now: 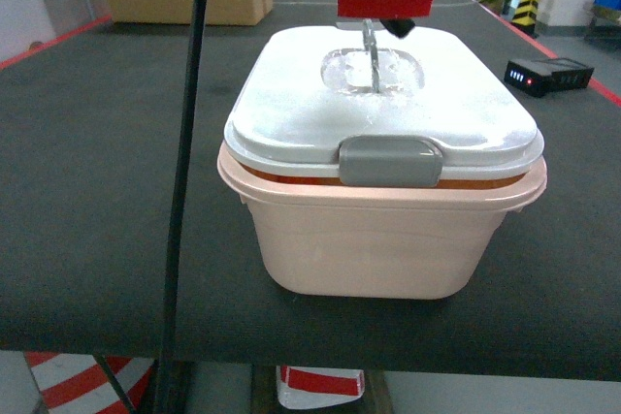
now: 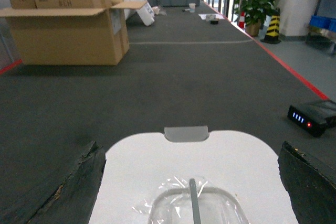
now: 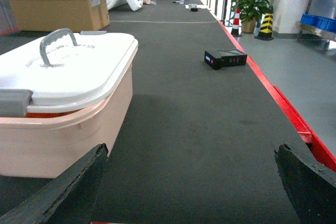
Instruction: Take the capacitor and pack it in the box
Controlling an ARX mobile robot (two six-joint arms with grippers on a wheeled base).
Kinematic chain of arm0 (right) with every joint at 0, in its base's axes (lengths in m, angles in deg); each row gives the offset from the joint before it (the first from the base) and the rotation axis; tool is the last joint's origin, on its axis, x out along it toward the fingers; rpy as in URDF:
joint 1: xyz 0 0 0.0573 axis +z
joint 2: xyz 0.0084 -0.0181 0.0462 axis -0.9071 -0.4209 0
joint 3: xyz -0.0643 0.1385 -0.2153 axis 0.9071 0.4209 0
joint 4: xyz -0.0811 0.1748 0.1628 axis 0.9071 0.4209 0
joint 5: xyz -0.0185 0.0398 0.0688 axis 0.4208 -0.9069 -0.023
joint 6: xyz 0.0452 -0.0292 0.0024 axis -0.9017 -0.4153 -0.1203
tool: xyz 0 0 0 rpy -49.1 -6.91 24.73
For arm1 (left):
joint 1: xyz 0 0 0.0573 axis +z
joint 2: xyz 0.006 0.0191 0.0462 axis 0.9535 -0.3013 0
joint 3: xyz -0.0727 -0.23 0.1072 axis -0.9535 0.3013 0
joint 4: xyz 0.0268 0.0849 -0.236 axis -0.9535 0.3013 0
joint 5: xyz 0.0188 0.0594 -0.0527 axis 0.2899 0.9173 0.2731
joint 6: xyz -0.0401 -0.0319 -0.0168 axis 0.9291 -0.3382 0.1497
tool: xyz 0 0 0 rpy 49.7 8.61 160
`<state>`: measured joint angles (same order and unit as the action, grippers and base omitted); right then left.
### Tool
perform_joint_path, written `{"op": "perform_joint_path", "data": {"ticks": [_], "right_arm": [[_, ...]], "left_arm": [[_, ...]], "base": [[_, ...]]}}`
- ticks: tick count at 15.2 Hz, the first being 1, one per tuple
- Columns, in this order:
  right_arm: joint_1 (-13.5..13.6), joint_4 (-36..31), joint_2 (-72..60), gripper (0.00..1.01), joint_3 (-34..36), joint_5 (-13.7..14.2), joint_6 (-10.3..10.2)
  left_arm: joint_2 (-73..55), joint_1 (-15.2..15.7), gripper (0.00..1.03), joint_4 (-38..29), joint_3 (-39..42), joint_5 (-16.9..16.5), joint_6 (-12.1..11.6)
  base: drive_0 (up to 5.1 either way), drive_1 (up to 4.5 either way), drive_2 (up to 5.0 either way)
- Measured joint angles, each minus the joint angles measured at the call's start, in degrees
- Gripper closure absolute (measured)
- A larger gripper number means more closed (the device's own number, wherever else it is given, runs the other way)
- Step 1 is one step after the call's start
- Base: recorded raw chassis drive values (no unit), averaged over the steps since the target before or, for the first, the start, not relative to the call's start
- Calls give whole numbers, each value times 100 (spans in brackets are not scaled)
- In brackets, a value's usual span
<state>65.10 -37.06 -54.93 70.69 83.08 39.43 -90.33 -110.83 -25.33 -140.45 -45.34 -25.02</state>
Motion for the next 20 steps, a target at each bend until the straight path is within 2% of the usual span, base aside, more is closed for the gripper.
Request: {"op": "perform_joint_path", "data": {"ticks": [2,5,8,9,10,11,12,13,14,16,17,20], "right_arm": [[0,0,0,3,2,-2,0],[0,0,0,3,2,0,0],[0,0,0,3,2,0,0],[0,0,0,3,2,-2,0],[0,0,0,3,2,0,0],[0,2,0,3,2,4,-2],[0,2,0,3,2,0,-2],[0,0,0,3,2,0,-2],[0,2,0,3,2,0,-2],[0,0,0,3,2,0,0],[0,2,0,3,2,2,-2],[0,2,0,3,2,2,0]], "left_arm": [[125,48,5,-234,11,31,-249],[485,205,5,-826,463,79,-717],[664,238,5,-874,461,98,-876],[946,339,16,11,717,-205,-616],[1091,380,20,59,946,-280,-509],[1333,450,25,17,1360,-396,-400],[2140,857,41,-411,2531,-673,-157],[2597,1121,50,-667,3058,-811,-79],[3224,1510,64,-970,3851,-1003,-2],[3912,1849,93,-1167,5259,-1641,37],[4172,2052,101,-1237,5683,-1832,57],[4422,2216,101,-1279,5919,-1934,55]], "base": [[0,0,0],[0,0,0],[0,0,0],[0,0,0],[0,0,0],[0,0,0],[0,0,0],[0,0,0],[0,0,0],[0,0,0],[0,0,0],[0,0,0]]}}
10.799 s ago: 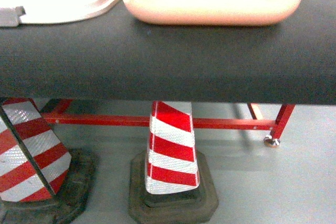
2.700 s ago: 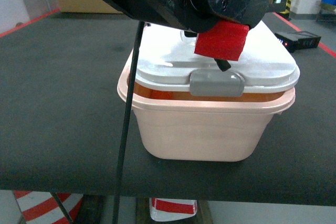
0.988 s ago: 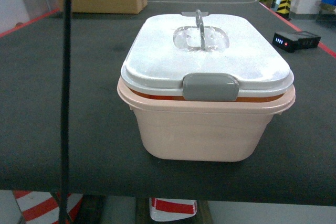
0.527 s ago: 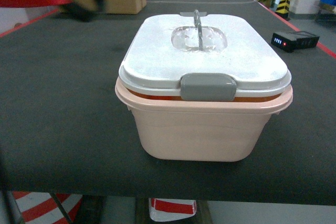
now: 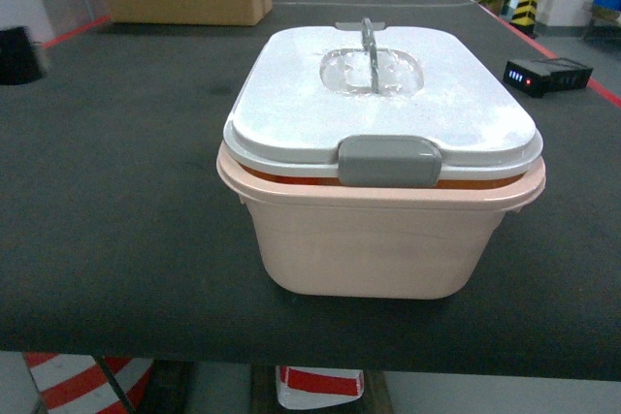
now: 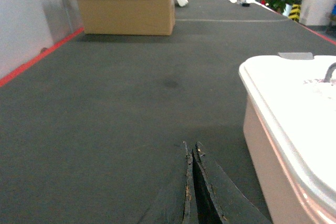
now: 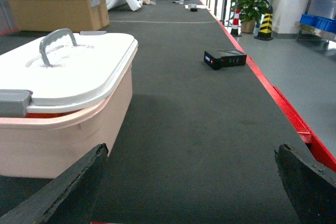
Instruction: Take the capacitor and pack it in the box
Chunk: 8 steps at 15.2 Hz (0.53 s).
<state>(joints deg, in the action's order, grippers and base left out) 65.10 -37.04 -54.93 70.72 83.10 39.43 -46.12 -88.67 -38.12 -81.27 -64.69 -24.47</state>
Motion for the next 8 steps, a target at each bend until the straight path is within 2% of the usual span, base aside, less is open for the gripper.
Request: {"op": "perform_joint_path", "data": {"ticks": [1,3,8], "right_arm": [[0,0,0,3,0,-2,-2],[0,-2,0,3,-2,-2,-2],[0,-2,0,3,0,-2,0]], "left_arm": [[101,50,101,-26,90,-46,0],[649,354,101,-48,575,-299,2],[1930,931,101,413,1475,-911,2]], "base": [[0,0,0],[0,0,0],[0,0,0]]}}
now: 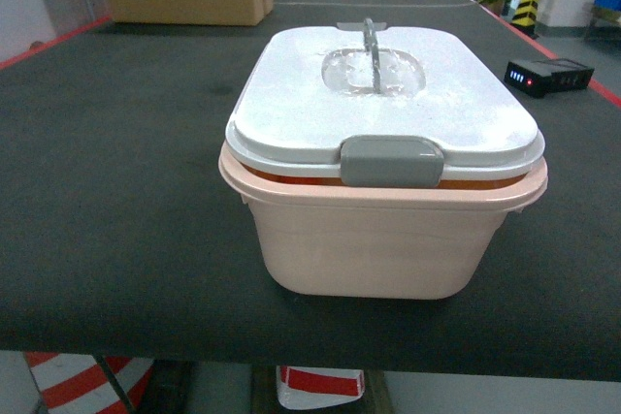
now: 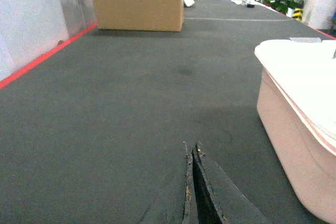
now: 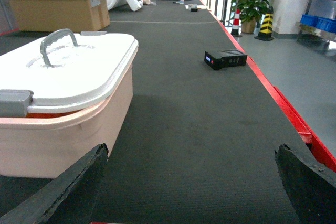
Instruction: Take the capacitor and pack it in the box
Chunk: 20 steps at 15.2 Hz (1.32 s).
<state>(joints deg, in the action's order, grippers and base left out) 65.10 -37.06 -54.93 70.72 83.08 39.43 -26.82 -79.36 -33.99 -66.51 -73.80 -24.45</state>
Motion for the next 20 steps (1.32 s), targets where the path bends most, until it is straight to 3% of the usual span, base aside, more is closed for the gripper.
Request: {"op": "perform_joint_path", "data": {"ticks": [2,4,5,12,20], "right_arm": [[0,0,0,3,0,0,0],[0,0,0,3,0,-2,0],[0,0,0,3,0,0,-2],[0,0,0,3,0,0,0],[0,0,0,3,0,2,-2]], "left_arm": [[505,136,101,299,219,-190,-2],[1032,660,101,660,391,-667,-2],[1287,678,101,619,662,-730,2],[3071,678,101,2271,660,-723,2],[4205,678,101,3482,660,-723,2]], "base": [[0,0,0],[0,0,0],[0,0,0],[0,0,0],[0,0,0]]}}
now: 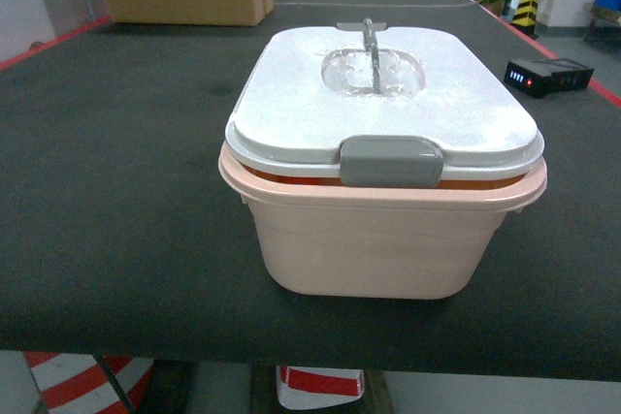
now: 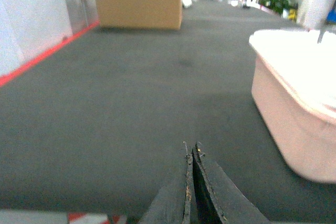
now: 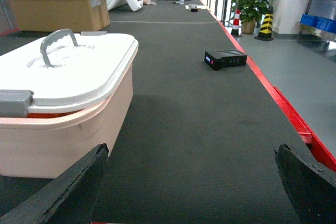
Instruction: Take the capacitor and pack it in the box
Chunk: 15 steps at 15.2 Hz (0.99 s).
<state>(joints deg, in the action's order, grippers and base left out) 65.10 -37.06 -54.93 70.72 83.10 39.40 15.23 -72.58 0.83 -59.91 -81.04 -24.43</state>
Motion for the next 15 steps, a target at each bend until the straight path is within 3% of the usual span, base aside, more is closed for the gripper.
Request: {"op": "perform_joint_path", "data": {"ticks": [1,3,4,9,11,15], "right_arm": [[0,2,0,3,0,0,0],[0,-4,0,3,0,-2,2],[0,4,0,3,0,-2,2],[0,0,0,3,0,-2,0],[0,0,0,3,0,-2,2],[0,0,0,3,0,-2,0]], "left_arm": [[680,0,101,901,0,0,0],[831,0,101,890,-2,7,0],[833,0,96,826,-2,2,7],[831,0,26,835,-2,0,7],[831,0,3,833,-2,0,0],[831,0,5,833,-2,0,4]], "base": [[0,0,0],[0,0,0],[0,0,0],[0,0,0],[0,0,0],[0,0,0]]}}
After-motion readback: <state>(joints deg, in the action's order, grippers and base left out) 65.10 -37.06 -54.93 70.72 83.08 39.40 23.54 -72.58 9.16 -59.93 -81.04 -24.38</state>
